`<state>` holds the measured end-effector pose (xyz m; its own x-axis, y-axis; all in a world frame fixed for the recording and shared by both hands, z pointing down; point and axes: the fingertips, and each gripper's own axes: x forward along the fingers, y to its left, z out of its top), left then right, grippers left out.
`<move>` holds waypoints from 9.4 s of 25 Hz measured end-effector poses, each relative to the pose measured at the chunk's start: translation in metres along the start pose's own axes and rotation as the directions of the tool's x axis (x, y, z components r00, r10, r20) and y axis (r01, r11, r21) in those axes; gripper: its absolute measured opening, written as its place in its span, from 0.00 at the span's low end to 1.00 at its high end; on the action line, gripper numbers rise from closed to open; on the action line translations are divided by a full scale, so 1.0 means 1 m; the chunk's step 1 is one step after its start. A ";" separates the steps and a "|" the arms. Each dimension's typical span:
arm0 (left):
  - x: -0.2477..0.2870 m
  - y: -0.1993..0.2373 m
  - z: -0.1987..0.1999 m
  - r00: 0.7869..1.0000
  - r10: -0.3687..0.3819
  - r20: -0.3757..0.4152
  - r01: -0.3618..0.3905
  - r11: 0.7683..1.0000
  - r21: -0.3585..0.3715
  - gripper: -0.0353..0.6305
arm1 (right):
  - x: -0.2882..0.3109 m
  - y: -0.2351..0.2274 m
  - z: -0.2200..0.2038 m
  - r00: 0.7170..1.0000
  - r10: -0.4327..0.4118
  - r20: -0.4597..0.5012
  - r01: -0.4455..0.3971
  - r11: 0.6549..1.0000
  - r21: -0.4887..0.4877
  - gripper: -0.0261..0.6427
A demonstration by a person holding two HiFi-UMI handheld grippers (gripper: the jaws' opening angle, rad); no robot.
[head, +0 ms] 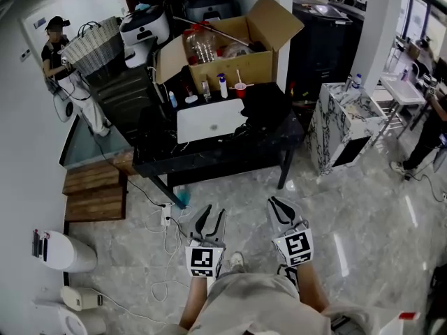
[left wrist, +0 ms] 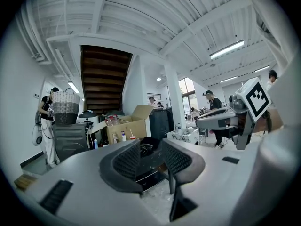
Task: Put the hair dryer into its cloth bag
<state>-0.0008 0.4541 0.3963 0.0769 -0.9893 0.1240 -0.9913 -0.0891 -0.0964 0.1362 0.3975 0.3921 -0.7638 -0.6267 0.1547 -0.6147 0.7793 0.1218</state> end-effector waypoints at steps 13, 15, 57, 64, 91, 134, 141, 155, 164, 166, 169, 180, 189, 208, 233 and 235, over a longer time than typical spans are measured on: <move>0.063 0.054 -0.005 0.998 -0.065 -0.025 0.066 0.998 0.006 0.27 | 0.076 -0.009 0.001 0.998 -0.036 -0.046 0.037 0.999 0.001 0.06; 0.071 0.062 -0.007 0.997 -0.073 -0.026 0.073 0.997 0.004 0.27 | 0.086 -0.011 -0.001 0.997 -0.043 -0.059 0.043 0.999 0.000 0.06; 0.211 0.120 -0.009 0.991 -0.130 -0.036 0.131 0.991 0.011 0.30 | 0.209 -0.083 0.002 0.994 -0.086 -0.073 0.089 0.995 0.034 0.06; 0.259 0.127 -0.009 0.993 -0.102 -0.055 0.102 0.995 -0.002 0.30 | 0.247 -0.120 0.002 0.996 -0.044 -0.078 0.047 0.998 0.031 0.06; 0.416 0.119 -0.001 0.987 -0.049 -0.151 0.049 0.999 -0.007 0.31 | 0.353 -0.243 -0.015 0.986 0.129 -0.107 -0.122 0.990 0.069 0.06; 0.499 0.116 -0.110 0.852 -0.356 -0.384 0.368 0.929 -0.043 0.36 | 0.406 -0.255 -0.100 0.945 0.060 -0.321 -0.001 0.983 0.181 0.06; 0.502 0.111 -0.118 0.819 -0.408 -0.404 0.428 0.903 -0.045 0.37 | 0.405 -0.247 -0.112 0.934 0.047 -0.354 0.025 0.980 0.196 0.06; 0.510 0.096 -0.152 0.720 -0.463 -0.517 0.520 0.853 -0.040 0.40 | 0.401 -0.236 -0.134 0.914 0.031 -0.405 0.063 0.974 0.218 0.06; 0.516 0.087 -0.181 0.627 -0.470 -0.621 0.573 0.818 -0.041 0.44 | 0.403 -0.230 -0.141 0.904 0.031 -0.427 0.074 0.971 0.228 0.06; 0.517 0.085 -0.186 0.606 -0.471 -0.641 0.587 0.808 -0.039 0.44 | 0.403 -0.230 -0.142 0.902 0.029 -0.431 0.078 0.970 0.229 0.06; 0.519 0.083 -0.195 0.577 -0.464 -0.672 0.604 0.796 -0.032 0.45 | 0.405 -0.230 -0.144 0.898 0.026 -0.439 0.084 0.970 0.228 0.06; 0.527 0.076 -0.215 0.486 -0.465 -0.740 0.650 0.758 -0.050 0.47 | 0.406 -0.236 -0.152 0.884 -0.002 -0.468 0.122 0.966 0.226 0.06; 0.525 0.068 -0.226 0.433 -0.485 -0.760 0.666 0.740 -0.093 0.40 | 0.408 -0.232 -0.155 0.878 -0.012 -0.478 0.137 0.964 0.227 0.06; 0.535 0.085 -0.206 0.502 -0.525 -0.687 0.633 0.765 -0.121 0.34 | 0.413 -0.232 -0.155 0.866 -0.025 -0.499 0.148 0.967 0.209 0.06; 0.546 0.141 -0.201 0.548 -0.485 -0.681 0.548 0.824 -0.146 0.34 | 0.456 -0.267 -0.150 0.850 -0.079 -0.520 0.145 0.986 0.087 0.06; 0.545 0.141 -0.202 0.555 -0.474 -0.683 0.529 0.835 -0.149 0.34 | 0.457 -0.270 -0.153 0.851 -0.064 -0.521 0.122 0.989 0.078 0.06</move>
<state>-0.1206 -0.0745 0.6495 0.4398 -0.4283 0.7894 -0.8033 -0.5806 0.1326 -0.0168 -0.0990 0.5795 -0.5084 -0.5824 0.6343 -0.7171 0.6942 0.0625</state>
